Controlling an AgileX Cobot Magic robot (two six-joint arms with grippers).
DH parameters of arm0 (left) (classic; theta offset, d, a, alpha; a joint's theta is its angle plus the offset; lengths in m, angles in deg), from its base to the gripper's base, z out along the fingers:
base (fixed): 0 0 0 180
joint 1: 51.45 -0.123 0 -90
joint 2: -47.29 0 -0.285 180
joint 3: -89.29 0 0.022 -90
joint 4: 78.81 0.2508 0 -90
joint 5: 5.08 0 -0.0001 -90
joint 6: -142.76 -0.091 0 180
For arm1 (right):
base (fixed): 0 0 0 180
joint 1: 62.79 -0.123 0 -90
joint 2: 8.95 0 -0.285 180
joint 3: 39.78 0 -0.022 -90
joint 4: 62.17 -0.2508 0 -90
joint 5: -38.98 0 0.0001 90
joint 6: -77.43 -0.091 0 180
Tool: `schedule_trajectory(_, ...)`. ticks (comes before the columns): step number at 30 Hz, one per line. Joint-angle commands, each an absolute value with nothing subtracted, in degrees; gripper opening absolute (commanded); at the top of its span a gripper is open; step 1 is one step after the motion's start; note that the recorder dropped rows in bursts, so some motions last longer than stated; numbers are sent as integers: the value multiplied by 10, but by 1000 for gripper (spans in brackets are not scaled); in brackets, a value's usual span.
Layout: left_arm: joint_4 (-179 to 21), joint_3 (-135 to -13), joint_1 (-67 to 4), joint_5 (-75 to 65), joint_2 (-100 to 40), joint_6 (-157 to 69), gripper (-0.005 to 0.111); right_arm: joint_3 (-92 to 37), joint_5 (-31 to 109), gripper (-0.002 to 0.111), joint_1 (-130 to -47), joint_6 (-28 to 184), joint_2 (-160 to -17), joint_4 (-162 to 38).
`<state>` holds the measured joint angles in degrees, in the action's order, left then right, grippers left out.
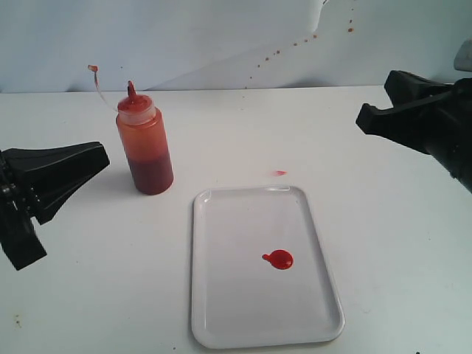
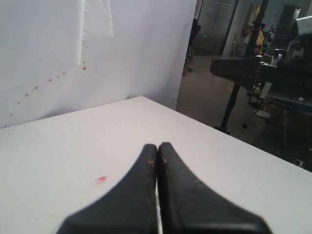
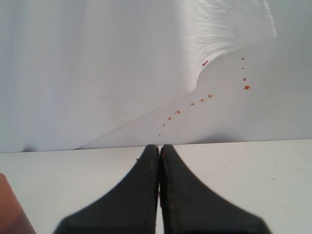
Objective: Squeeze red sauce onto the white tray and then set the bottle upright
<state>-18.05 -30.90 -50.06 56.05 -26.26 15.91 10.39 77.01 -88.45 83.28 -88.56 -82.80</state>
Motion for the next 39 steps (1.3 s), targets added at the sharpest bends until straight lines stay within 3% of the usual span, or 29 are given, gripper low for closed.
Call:
schedule_trajectory(1, -182, -305, -502, 566, -260, 166, 1, 108, 773, 0, -879, 833, -883, -828)
schedule_trajectory(26, -179, -305, -502, 557, -213, 165, 1, 108, 773, 0, -879, 832, -883, -828)
schedule_trajectory(28, -162, -305, -502, 469, -132, 167, 1, 108, 773, 0, -879, 832, -883, -828)
schedule_trajectory(31, -162, -291, -502, 136, 116, 341, 1, 108, 773, 0, -879, 832, -883, -828)
schedule_trajectory(33, -167, -276, -502, -6, 260, 393, 1, 108, 773, 0, -879, 832, -883, -828)
schedule_trajectory(36, -167, -243, -502, -60, 395, 391, 1, 108, 773, 0, -879, 832, -883, -828)
schedule_trajectory(39, -167, -222, -500, -60, 393, 393, 1, 107, 774, 0, -879, 832, -885, -828)
